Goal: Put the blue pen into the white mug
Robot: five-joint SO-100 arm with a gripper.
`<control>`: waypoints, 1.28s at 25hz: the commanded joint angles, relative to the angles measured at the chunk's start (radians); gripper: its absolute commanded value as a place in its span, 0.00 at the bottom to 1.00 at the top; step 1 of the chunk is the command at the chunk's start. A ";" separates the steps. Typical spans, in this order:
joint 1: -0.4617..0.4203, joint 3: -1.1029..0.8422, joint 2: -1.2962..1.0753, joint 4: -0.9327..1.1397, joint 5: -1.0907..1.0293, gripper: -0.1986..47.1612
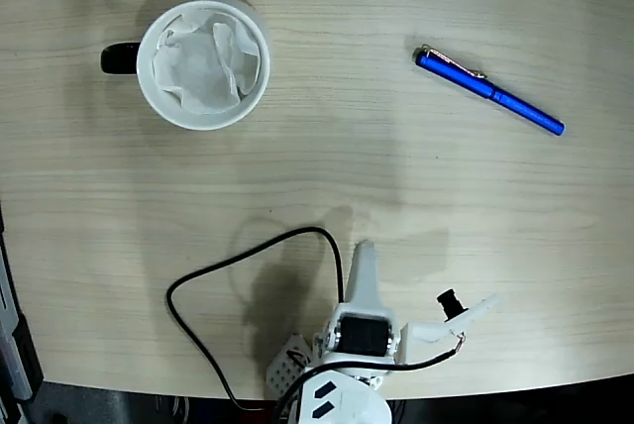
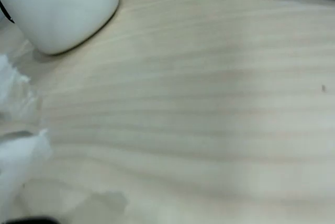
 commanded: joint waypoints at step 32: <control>0.164 -1.178 -1.591 -0.124 0.120 0.21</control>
